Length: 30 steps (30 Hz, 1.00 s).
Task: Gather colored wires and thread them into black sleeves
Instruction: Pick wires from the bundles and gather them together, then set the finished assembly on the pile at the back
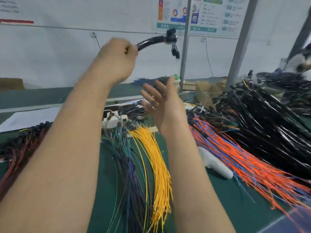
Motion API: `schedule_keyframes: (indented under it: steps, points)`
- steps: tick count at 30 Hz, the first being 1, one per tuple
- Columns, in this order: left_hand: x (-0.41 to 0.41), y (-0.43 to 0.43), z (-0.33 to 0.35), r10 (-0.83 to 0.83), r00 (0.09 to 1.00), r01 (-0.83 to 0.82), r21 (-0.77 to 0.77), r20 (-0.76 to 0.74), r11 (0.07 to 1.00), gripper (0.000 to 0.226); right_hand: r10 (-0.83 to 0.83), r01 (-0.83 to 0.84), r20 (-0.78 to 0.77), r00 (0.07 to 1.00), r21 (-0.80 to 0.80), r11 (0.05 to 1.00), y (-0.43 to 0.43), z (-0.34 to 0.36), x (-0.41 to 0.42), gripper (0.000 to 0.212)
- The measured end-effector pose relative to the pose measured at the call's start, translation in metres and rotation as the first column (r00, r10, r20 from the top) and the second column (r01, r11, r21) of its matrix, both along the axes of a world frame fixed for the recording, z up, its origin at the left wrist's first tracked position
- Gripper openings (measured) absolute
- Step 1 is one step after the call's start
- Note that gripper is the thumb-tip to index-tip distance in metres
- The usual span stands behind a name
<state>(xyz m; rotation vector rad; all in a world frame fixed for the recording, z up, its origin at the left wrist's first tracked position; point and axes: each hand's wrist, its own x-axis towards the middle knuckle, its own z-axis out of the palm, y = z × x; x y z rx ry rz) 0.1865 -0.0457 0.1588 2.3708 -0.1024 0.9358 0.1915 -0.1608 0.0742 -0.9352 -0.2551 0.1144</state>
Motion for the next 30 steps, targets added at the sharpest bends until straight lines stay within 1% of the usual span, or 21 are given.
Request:
schedule_keyframes:
  steps: [2, 3, 5, 6, 8, 10, 11, 13, 14, 16, 18, 19, 21, 23, 24, 25, 26, 27, 28, 29, 30]
  points:
    - [0.028, -0.052, 0.027, -0.126, 0.991, 0.132, -0.233, 0.04, 0.964, 0.036, -0.098, 0.134, 0.202, 0.974, -0.173, 0.976, -0.019, 0.019, -0.001, 0.028]
    - [0.041, -0.084, 0.034, -0.223, 0.973, 0.232, -0.355, 0.068, 0.906, 0.035, -0.178, 0.251, 0.301, 0.937, -0.225, 0.941, -0.035, 0.026, 0.0, 0.019]
    - [0.059, -0.149, 0.038, -0.39, 0.913, 0.389, -0.549, 0.121, 0.74, 0.027, -0.357, 0.533, 0.467, 0.809, -0.327, 0.78, -0.077, 0.038, 0.004, 0.017]
    - [0.067, -0.18, 0.035, -0.434, 0.889, 0.419, -0.637, 0.144, 0.647, 0.021, -0.456, 0.696, 0.546, 0.703, -0.395, 0.6, -0.102, 0.041, 0.008, 0.02]
    - [0.077, -0.243, 0.028, -0.565, 0.803, 0.448, -0.82, 0.192, 0.358, 0.021, -0.561, 0.866, 0.676, 0.478, -0.472, 0.169, -0.164, 0.04, 0.02, 0.028]
    - [0.089, -0.29, 0.014, -0.643, 0.739, 0.411, -0.891, 0.203, 0.191, 0.026, -0.601, 0.84, 0.696, 0.393, -0.538, -0.073, -0.217, 0.034, 0.029, 0.035]
    - [0.096, -0.314, 0.004, -0.686, 0.711, 0.387, -0.9, 0.154, 0.2, 0.026, -0.638, 0.787, 0.676, 0.369, -0.593, -0.172, -0.244, 0.029, 0.037, 0.037]
    - [0.114, -0.354, -0.024, -0.749, 0.663, 0.344, -0.885, -0.007, 0.313, 0.024, -0.715, 0.616, 0.601, 0.356, -0.727, -0.304, -0.29, 0.017, 0.058, 0.041]
    - [0.121, -0.366, -0.041, -0.77, 0.629, 0.325, -0.863, -0.109, 0.387, 0.027, -0.743, 0.528, 0.557, 0.371, -0.785, -0.325, -0.308, 0.008, 0.069, 0.042]
    - [0.133, -0.381, -0.076, -0.761, 0.582, 0.302, -0.793, -0.285, 0.528, 0.037, -0.779, 0.393, 0.454, 0.432, -0.872, -0.291, -0.327, -0.019, 0.089, 0.043]
    - [0.144, -0.383, -0.107, -0.727, 0.597, 0.335, -0.717, -0.341, 0.611, 0.033, -0.788, 0.348, 0.404, 0.466, -0.902, -0.257, -0.333, -0.049, 0.102, 0.042]
    - [0.148, -0.381, -0.118, -0.726, 0.601, 0.359, -0.699, -0.334, 0.618, 0.025, -0.781, 0.361, 0.43, 0.453, -0.89, -0.28, -0.333, -0.06, 0.106, 0.041]
    - [0.155, -0.371, -0.134, -0.724, 0.611, 0.354, -0.708, -0.319, 0.611, 0.017, -0.774, 0.466, 0.528, 0.351, -0.815, -0.345, -0.332, -0.071, 0.11, 0.04]
    - [0.163, -0.356, -0.143, -0.692, 0.654, 0.346, -0.692, -0.306, 0.633, 0.016, -0.771, 0.657, 0.612, 0.176, -0.656, -0.371, -0.323, -0.069, 0.108, 0.04]
    - [0.166, -0.346, -0.147, -0.67, 0.678, 0.355, -0.664, -0.303, 0.658, 0.016, -0.765, 0.754, 0.638, 0.093, -0.546, -0.364, -0.313, -0.068, 0.105, 0.038]
    - [0.168, -0.334, -0.152, -0.646, 0.7, 0.364, -0.627, -0.304, 0.689, 0.016, -0.767, 0.832, 0.638, 0.065, -0.459, -0.311, -0.302, -0.067, 0.102, 0.033]
    - [0.168, -0.318, -0.158, -0.608, 0.73, 0.357, -0.586, -0.311, 0.728, 0.016, -0.773, 0.877, 0.624, 0.117, -0.431, -0.214, -0.288, -0.067, 0.099, 0.028]
    - [0.168, -0.3, -0.165, -0.554, 0.77, 0.332, -0.543, -0.315, 0.771, 0.015, -0.759, 0.866, 0.604, 0.244, -0.488, -0.11, -0.274, -0.069, 0.097, 0.024]
    - [0.167, -0.281, -0.172, -0.479, 0.813, 0.287, -0.489, -0.331, 0.824, 0.015, -0.713, 0.781, 0.56, 0.422, -0.624, -0.029, -0.261, -0.073, 0.096, 0.024]
    - [0.166, -0.262, -0.181, -0.393, 0.845, 0.225, -0.427, -0.361, 0.876, 0.016, -0.632, 0.623, 0.485, 0.604, -0.782, -0.004, -0.248, -0.08, 0.097, 0.024]
    - [0.164, -0.243, -0.189, -0.318, 0.857, 0.17, -0.362, -0.406, 0.917, 0.019, -0.535, 0.431, 0.379, 0.755, -0.902, -0.03, -0.237, -0.091, 0.099, 0.023]
